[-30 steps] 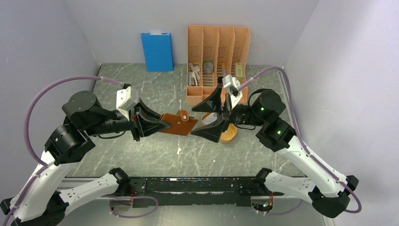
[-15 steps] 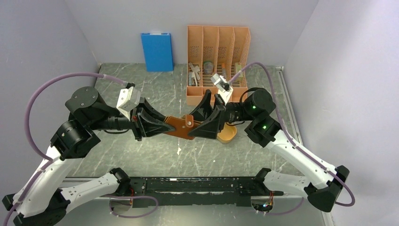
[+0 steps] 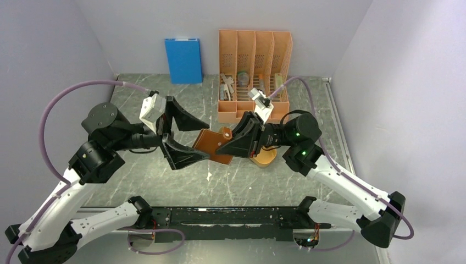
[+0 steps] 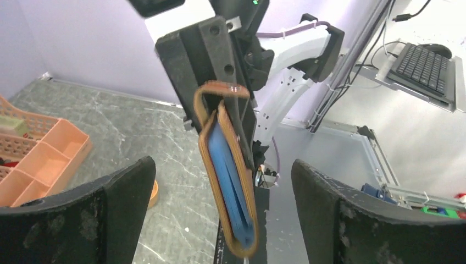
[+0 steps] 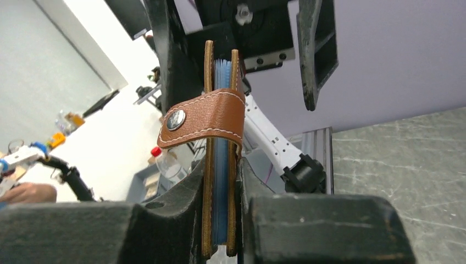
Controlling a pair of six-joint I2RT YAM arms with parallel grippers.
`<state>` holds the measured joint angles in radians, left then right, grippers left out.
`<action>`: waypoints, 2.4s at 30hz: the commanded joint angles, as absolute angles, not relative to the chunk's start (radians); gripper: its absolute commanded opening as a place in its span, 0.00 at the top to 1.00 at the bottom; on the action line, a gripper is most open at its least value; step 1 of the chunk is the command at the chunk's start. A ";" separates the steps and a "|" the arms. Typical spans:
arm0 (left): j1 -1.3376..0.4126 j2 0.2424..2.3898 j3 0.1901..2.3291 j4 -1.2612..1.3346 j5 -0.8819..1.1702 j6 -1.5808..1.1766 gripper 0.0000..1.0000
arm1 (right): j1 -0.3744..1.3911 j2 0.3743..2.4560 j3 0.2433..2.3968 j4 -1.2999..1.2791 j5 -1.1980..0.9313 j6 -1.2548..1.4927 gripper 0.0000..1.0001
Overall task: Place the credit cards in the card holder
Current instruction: Close the card holder.
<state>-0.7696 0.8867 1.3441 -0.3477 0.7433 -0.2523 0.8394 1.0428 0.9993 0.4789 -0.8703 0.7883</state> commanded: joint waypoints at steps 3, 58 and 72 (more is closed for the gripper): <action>-0.775 0.746 1.108 0.043 0.583 -0.513 0.03 | 0.845 0.950 0.925 0.670 -0.610 0.873 0.96; -0.775 0.873 1.297 -0.423 0.225 -0.675 0.95 | 0.910 1.069 1.452 -0.421 -0.070 0.306 0.45; -0.776 0.880 1.294 -0.442 0.208 -0.669 0.95 | 0.910 1.084 1.458 -0.484 -0.030 0.283 0.58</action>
<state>-0.7761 0.8848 1.2617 -0.4492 0.2272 -0.6838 0.9085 1.1118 1.4467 -0.4667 -0.0402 0.3031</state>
